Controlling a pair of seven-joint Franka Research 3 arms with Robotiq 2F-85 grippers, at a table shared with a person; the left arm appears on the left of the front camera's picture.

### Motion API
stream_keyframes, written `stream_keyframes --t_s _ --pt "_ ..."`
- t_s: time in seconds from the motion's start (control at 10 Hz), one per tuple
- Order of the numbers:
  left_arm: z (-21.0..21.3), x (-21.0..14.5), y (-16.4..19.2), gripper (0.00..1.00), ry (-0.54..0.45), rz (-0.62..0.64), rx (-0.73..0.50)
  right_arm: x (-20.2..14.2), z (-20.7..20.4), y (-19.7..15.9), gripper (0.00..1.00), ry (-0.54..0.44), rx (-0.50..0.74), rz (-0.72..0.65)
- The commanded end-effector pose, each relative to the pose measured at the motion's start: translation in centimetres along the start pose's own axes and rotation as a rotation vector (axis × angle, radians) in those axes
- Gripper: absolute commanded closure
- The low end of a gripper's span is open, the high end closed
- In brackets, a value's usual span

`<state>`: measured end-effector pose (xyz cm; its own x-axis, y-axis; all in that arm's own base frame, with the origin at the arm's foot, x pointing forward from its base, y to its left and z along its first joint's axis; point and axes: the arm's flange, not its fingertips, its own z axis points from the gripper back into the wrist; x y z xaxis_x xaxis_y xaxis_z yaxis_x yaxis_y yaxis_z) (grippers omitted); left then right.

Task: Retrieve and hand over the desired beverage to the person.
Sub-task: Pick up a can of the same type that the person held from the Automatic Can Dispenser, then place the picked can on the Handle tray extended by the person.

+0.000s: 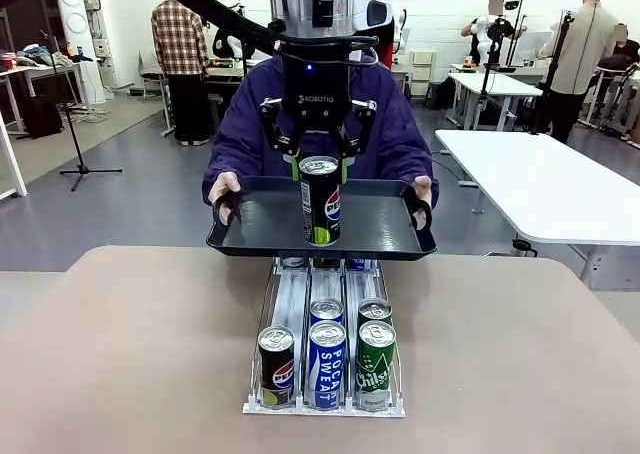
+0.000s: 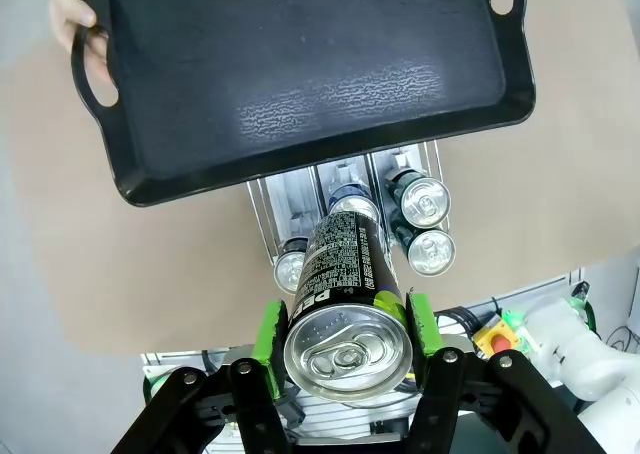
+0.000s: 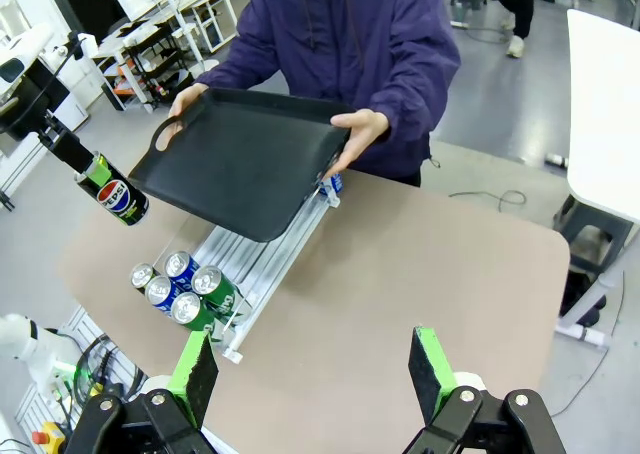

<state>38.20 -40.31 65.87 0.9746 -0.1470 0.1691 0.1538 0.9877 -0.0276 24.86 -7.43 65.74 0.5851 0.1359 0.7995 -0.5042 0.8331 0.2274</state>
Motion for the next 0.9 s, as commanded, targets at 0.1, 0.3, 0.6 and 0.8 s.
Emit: stream_keyframes --t_s 0.1,0.3,0.6,0.8 --pt "0.36 -0.25 0.0 1.0 -0.005 0.0 0.001 0.02 -0.12 -0.06 0.0 -0.006 0.016 0.0" --pt "0.36 -0.25 0.0 1.0 -0.005 0.0 0.001 0.02 -0.12 -0.06 0.0 -0.006 0.016 0.0" --pt "0.36 -0.25 0.0 1.0 -0.005 0.0 0.001 0.02 -0.12 -0.06 0.0 -0.006 0.016 0.0" --pt "0.36 -0.25 0.0 1.0 -0.005 0.0 0.001 0.02 -0.12 -0.06 0.0 -0.006 0.016 0.0"
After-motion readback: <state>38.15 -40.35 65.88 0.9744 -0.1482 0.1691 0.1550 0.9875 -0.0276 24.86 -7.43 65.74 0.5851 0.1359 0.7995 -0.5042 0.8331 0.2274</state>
